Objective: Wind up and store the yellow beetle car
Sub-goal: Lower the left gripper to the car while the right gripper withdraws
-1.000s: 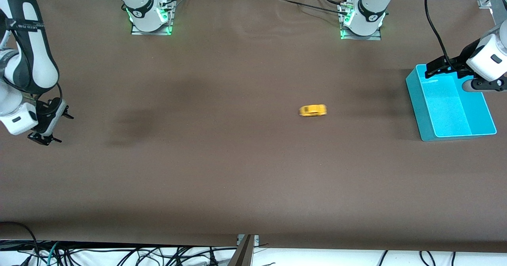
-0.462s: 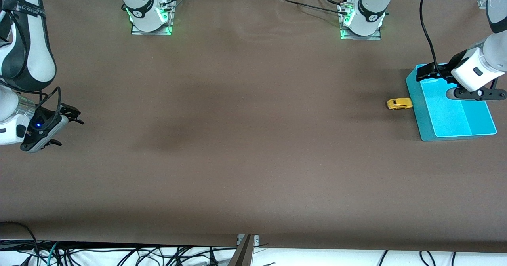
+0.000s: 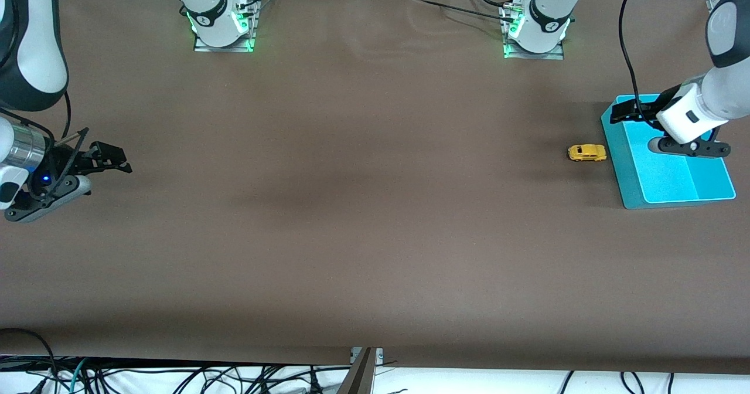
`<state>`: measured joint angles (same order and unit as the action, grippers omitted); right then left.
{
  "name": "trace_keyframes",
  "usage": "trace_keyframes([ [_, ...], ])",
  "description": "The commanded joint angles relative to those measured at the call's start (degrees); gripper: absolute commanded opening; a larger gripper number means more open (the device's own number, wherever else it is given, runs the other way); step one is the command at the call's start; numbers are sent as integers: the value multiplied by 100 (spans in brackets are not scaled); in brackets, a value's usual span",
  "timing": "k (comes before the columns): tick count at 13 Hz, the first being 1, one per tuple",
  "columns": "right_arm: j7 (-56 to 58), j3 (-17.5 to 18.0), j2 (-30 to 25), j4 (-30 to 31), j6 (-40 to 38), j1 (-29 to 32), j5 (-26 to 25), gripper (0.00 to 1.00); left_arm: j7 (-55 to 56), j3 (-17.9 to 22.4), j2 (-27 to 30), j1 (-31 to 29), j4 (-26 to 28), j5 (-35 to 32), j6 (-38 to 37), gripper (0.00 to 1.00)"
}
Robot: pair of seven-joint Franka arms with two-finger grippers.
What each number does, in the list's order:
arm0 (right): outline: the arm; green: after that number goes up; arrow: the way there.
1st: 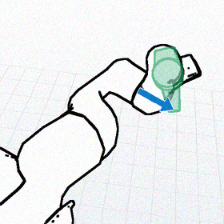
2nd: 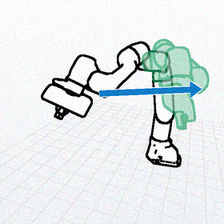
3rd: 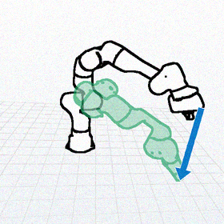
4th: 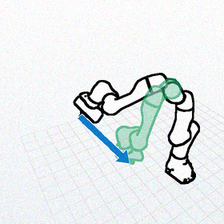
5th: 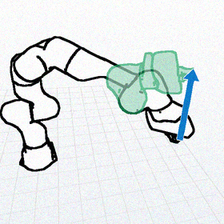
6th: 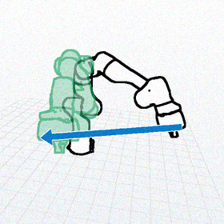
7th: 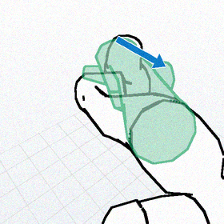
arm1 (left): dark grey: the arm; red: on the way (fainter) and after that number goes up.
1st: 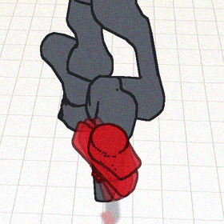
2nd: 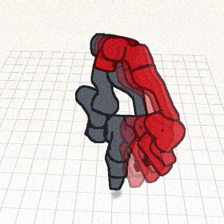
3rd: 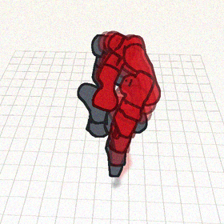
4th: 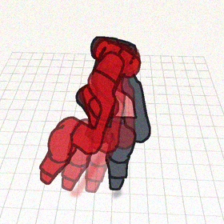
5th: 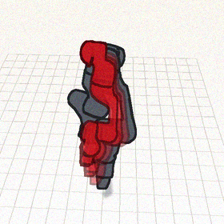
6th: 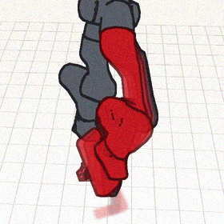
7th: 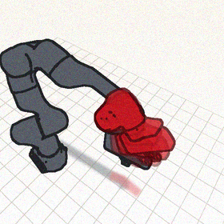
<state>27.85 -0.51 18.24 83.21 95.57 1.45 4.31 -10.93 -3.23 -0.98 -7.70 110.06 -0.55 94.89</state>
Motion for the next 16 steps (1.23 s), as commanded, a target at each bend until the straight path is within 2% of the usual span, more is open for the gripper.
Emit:
trace_keyframes([
  [1, -1102, 7, 22, -367, -582, -83, 34, 100, -689, -55, 72, -223, 715, -77, 756, 100],
  [3, -1457, 85, -74, -367, -636, -110, 43, 100, -1486, -55, 63, -311, 1278, -112, 1397, 100],
  [6, -1414, 183, -102, -446, -610, -189, -79, 100, -2191, -37, -42, -478, 2227, -130, 2602, 100],
  [9, -1405, 182, -128, -516, -574, -189, -589, 100, -3220, -37, -130, -566, 2896, -305, 3543, 100],
  [12, -1423, 182, -277, -613, -635, -172, -721, 100, -4238, -37, -428, -636, 3257, -1032, 4491, 100],
  [14, -1432, 174, -549, -552, -644, -154, -713, 100, -4898, -37, -613, -698, 3302, -1543, 4985, 100],
  [16, -1432, 95, -803, -342, -653, -119, -730, 100, -5565, -46, -771, -715, 3302, -1781, 5371, 100],
])
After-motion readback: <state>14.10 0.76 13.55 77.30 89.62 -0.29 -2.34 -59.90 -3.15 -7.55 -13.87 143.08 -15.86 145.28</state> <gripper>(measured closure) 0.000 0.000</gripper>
